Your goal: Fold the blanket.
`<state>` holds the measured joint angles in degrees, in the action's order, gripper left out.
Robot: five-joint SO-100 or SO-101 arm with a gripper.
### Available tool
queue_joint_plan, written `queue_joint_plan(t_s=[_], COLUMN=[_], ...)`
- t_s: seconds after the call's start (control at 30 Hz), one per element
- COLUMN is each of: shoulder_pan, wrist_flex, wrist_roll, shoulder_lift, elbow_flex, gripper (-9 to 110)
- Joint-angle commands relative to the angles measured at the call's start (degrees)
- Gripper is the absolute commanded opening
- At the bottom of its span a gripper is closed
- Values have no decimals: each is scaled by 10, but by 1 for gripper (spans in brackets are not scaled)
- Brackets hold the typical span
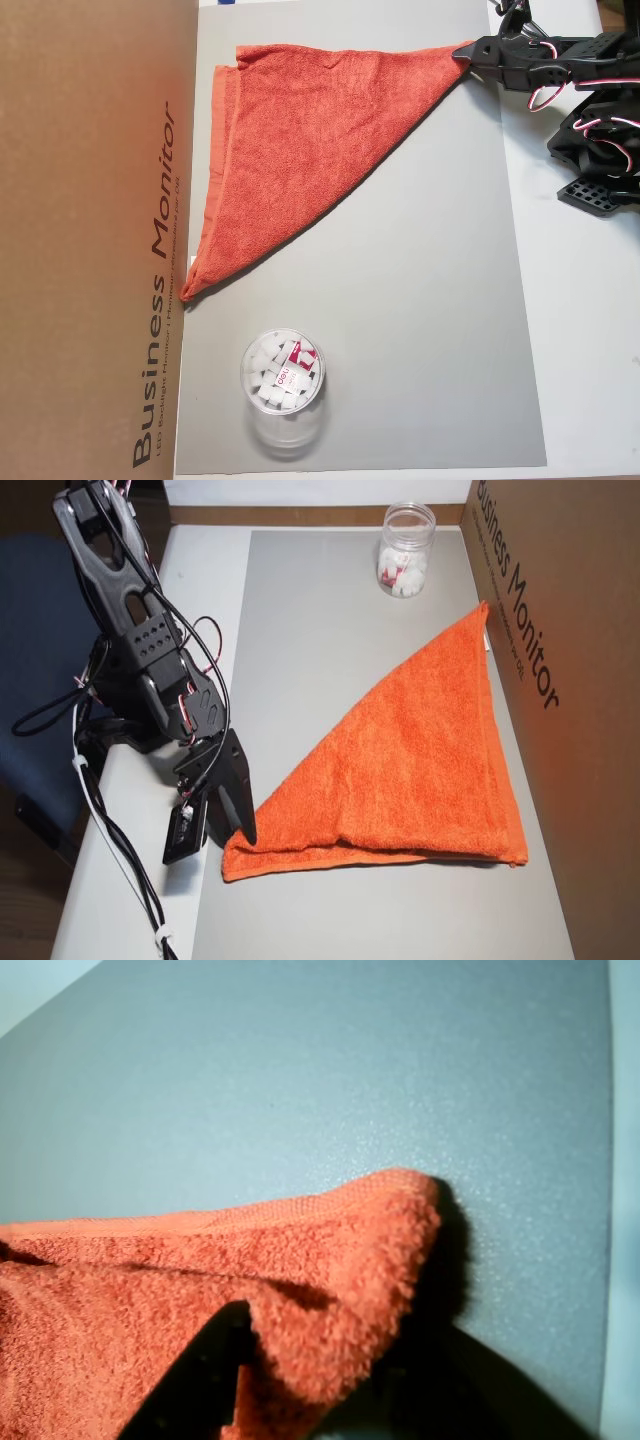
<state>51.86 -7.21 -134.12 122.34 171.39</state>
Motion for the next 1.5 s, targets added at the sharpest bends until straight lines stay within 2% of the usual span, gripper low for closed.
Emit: queue_joint_plan(t_s=[0.0, 0.13, 0.27, 0.43, 0.83, 1.23, 1.47], shoulder_pan=[4, 4, 16, 27, 83, 171, 170], wrist_flex=[-26, -27, -22, -19, -18, -28, -18], wrist_roll=[7, 7, 8, 11, 133, 317, 319], shoulder_lift=[-13, -36, -66, -89, -83, -82, -1], elbow_flex=[-14, -35, -61, -79, -76, -84, -75], gripper=[10, 9, 0, 0, 0, 0, 0])
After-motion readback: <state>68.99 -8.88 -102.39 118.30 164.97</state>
